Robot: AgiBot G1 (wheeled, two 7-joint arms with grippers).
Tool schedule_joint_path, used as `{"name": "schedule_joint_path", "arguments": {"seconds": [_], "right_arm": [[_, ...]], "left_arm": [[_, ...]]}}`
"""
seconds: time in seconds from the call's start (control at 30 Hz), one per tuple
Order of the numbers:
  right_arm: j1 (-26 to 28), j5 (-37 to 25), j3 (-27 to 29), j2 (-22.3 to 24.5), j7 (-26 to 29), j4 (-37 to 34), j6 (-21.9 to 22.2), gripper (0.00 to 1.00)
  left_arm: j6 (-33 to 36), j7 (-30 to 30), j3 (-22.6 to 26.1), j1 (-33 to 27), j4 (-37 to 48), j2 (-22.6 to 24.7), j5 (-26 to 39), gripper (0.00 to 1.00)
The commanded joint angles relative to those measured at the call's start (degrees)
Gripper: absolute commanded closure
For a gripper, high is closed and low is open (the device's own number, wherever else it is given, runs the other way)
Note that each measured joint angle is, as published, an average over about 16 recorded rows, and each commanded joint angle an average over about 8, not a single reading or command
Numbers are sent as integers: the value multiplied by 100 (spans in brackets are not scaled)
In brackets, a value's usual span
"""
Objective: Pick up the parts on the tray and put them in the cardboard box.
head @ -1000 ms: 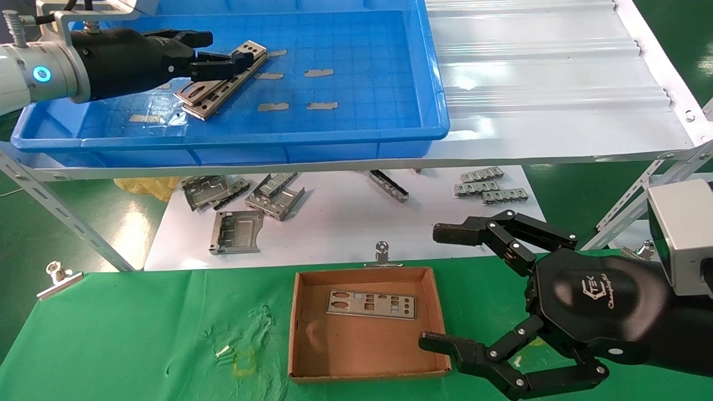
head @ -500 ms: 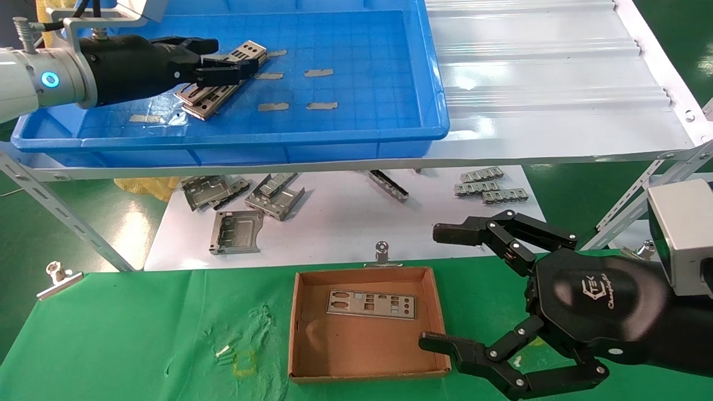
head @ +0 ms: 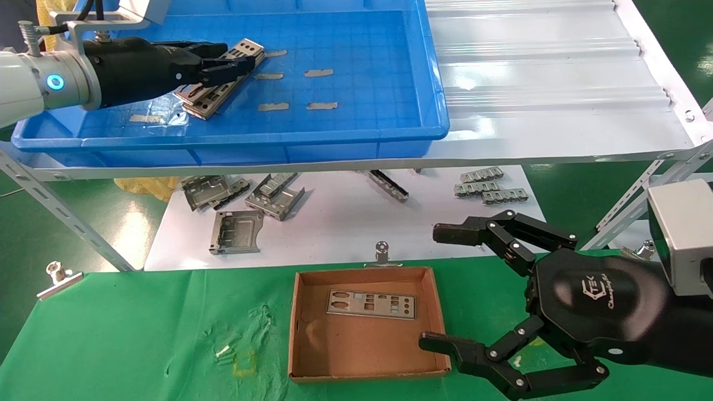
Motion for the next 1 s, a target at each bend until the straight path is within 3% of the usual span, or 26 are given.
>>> {"name": "schedule_joint_path", "arguments": {"seconds": [0.03, 0.73, 0.83, 1.0], "right_arm": [[0, 0, 0, 0, 0, 0, 0, 0], [0, 0, 0, 0, 0, 0, 0, 0], [0, 0, 0, 0, 0, 0, 0, 0], [0, 0, 0, 0, 0, 0, 0, 0]], "left_arm": [[-13, 0, 0, 7, -1, 8, 0, 100], [148, 64, -60, -43, -64, -25, -86, 100], [256, 61, -71, -61, -71, -46, -102, 94], [408, 51, -73, -82, -65, -80, -106, 76]]}}
